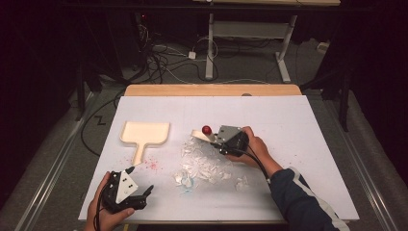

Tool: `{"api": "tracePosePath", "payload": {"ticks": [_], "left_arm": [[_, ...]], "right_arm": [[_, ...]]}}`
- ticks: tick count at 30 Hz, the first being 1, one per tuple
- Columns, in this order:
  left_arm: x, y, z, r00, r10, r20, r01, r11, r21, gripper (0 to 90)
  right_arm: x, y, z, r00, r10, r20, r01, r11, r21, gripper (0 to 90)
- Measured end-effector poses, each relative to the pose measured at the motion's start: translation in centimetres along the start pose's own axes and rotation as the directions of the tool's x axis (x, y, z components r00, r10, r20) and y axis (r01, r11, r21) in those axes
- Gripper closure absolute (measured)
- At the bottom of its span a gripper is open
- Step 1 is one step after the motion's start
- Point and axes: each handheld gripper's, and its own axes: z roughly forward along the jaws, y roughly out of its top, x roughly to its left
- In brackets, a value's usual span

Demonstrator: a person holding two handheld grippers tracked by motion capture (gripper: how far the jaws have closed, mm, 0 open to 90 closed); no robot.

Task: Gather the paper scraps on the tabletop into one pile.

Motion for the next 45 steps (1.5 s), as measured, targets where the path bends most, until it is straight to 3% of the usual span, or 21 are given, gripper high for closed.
{"api": "tracePosePath", "payload": {"ticks": [4, 8, 9, 10, 13, 14, 18, 22, 26, 29, 31, 36, 40, 45], "left_arm": [[-0.1, 0.1, -0.1, 0.9999, 0.013, 0.001, -0.013, 0.9998, -0.014, 14.9], [-0.2, 0.2, -0.2, 0.9999, 0.017, 0.001, -0.017, 0.9997, -0.017, 14.9], [-0.3, 0.2, -0.2, 0.9998, 0.020, -0.001, -0.021, 0.9997, -0.015, 14.9], [-0.4, 0.2, -0.4, 0.9997, 0.026, -0.003, -0.026, 0.9995, -0.020, 14.9], [-0.6, 0.2, -0.5, 0.9997, 0.022, 0.005, -0.022, 0.9996, -0.018, 14.9], [-0.8, 0.2, -0.4, 0.9995, 0.032, 0.006, -0.032, 0.9994, -0.015, 14.9], [-0.9, 0.3, -0.2, 0.9992, 0.038, 0.009, -0.038, 0.9993, -0.005, 14.9], [-1.2, 0.3, -0.1, 0.9989, 0.045, 0.015, -0.045, 0.9990, 0.000, 14.9], [-1.3, 0.3, 0.1, 0.9983, 0.055, 0.019, -0.056, 0.9984, 0.010, 14.9], [-1.4, 0.3, 0.2, 0.9978, 0.064, 0.017, -0.064, 0.9978, 0.017, 14.9], [-1.4, 0.3, 0.2, 0.9977, 0.065, 0.018, -0.065, 0.9978, 0.014, 14.9], [-1.4, 0.4, 0.3, 0.9973, 0.070, 0.023, -0.070, 0.9974, 0.020, 15.1], [-1.5, 0.4, 0.3, 0.9971, 0.072, 0.025, -0.072, 0.9972, 0.021, 15.1], [-1.5, 0.4, 0.1, 0.9973, 0.055, 0.049, -0.055, 0.9985, 0.003, 15.1]], "right_arm": [[1.6, -0.7, -2.1, 0.9987, -0.013, -0.050, 0.012, 1.000, -0.026, 67.5], [1.9, -1.1, -3.9, 0.9986, 0.003, -0.052, -0.006, 0.998, -0.063, 67.8], [2.0, -1.3, -4.6, 0.9989, 0.020, -0.042, -0.024, 0.996, -0.081, 67.8], [1.8, -1.6, -5.9, 0.9975, 0.069, -0.015, -0.070, 0.992, -0.106, 67.8], [1.5, -1.9, -7.1, 0.9952, 0.098, 0.007, -0.096, 0.988, -0.117, 67.9], [1.1, -2.2, -8.3, 0.9917, 0.124, 0.036, -0.118, 0.984, -0.132, 67.8], [0.1, -3.0, -10.2, 0.9791, 0.190, 0.073, -0.176, 0.970, -0.166, 67.8], [-0.6, -4.0, -11.2, 0.9580, 0.260, 0.122, -0.240, 0.959, -0.152, 67.8], [-1.1, -5.0, -11.6, 0.9261, 0.308, 0.218, -0.291, 0.951, -0.109, 67.8], [-1.3, -5.8, -11.1, 0.8975, 0.304, 0.320, -0.301, 0.952, -0.059, 67.8], [-1.2, -6.1, -10.2, 0.8869, 0.284, 0.364, -0.301, 0.954, -0.012, 67.8], [-0.5, -6.2, -8.2, 0.9064, 0.243, 0.345, -0.289, 0.953, 0.088, 67.9], [0.7, -5.5, -7.3, 0.9259, 0.257, 0.277, -0.301, 0.945, 0.127, 67.8], [2.8, -3.9, -6.8, 0.9507, 0.217, 0.221, -0.249, 0.960, 0.127, 67.7]]}}
